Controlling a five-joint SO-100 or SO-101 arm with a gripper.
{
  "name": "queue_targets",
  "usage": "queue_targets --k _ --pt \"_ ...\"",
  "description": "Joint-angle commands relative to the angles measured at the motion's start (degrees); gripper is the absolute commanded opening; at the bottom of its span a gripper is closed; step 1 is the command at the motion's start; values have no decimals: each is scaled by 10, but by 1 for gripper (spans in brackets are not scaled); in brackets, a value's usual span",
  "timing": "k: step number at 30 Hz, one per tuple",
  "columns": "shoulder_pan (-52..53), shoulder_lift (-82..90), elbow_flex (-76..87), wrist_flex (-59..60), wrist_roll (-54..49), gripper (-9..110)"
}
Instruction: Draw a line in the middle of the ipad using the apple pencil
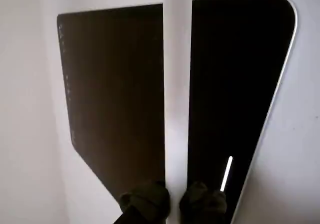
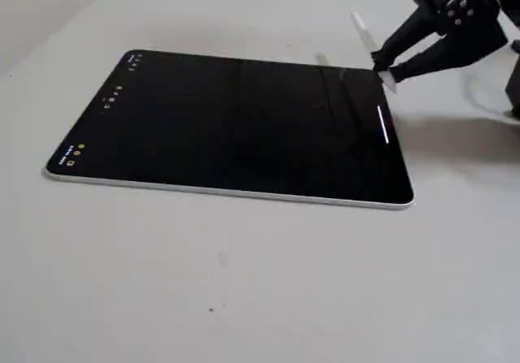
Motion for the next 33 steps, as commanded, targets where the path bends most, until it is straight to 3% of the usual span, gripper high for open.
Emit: queue_targets --k 1,21,25,33 --pt "6 9 -4 1 2 0" --pt "-10 9 -4 -2 -15 0" --pt "-40 9 3 -4 -185 0" --pt "-65 10 3 -94 -370 0"
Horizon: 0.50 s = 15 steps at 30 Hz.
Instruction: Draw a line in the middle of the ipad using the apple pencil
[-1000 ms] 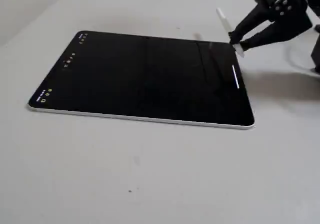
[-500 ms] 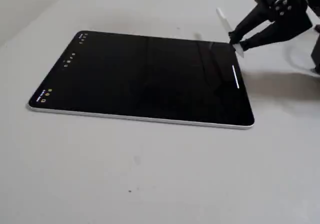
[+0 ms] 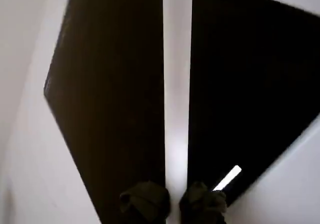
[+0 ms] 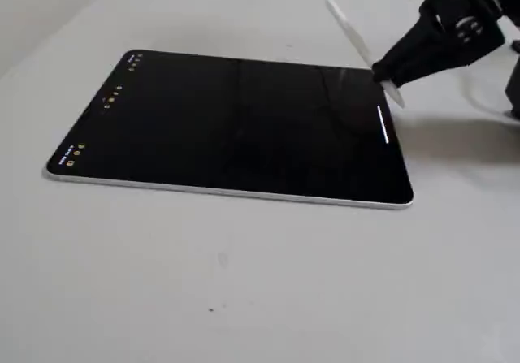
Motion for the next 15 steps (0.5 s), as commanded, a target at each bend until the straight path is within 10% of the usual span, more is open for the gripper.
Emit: queue_targets --k 1,15 --pt "-10 10 -6 -88 -125 0" --pt "-57 -209 -3 -601 -330 0"
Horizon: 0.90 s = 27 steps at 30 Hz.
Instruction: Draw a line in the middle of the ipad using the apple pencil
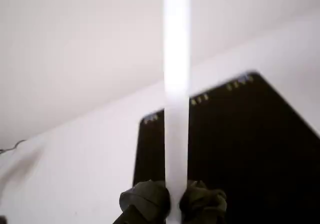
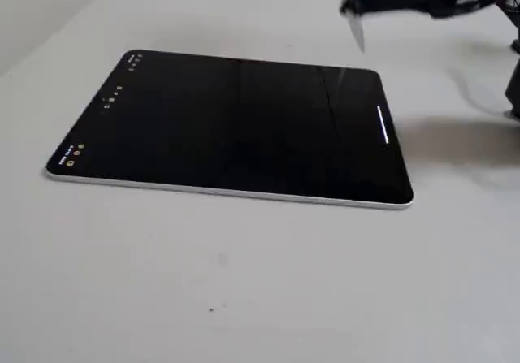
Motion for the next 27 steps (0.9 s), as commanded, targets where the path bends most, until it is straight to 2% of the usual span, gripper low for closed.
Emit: queue_targets --k 1,11,22,27 --pt "-9 -196 -16 -265 -54 0" --pt "17 -696 -227 -574 -108 0" --pt "21 -1048 -442 -760 -156 0" --pt "22 -1146 -529 -780 -174 0"
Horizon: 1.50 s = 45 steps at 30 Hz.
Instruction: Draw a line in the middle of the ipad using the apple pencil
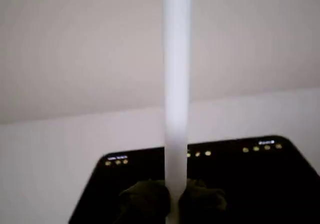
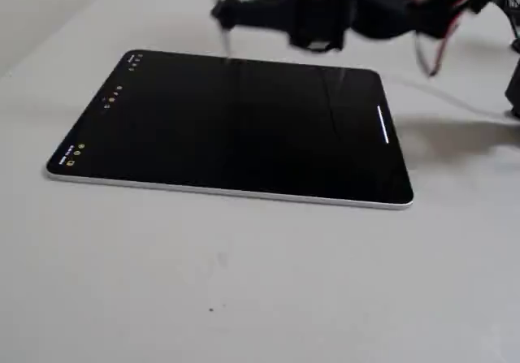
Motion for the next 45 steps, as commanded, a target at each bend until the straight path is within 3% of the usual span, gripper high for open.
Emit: queue_targets --k 1,19,45 --pt "9 -76 -112 -46 -24 0" --pt "31 -210 -287 4 -46 0" --pt "28 -249 -273 -11 -51 0"
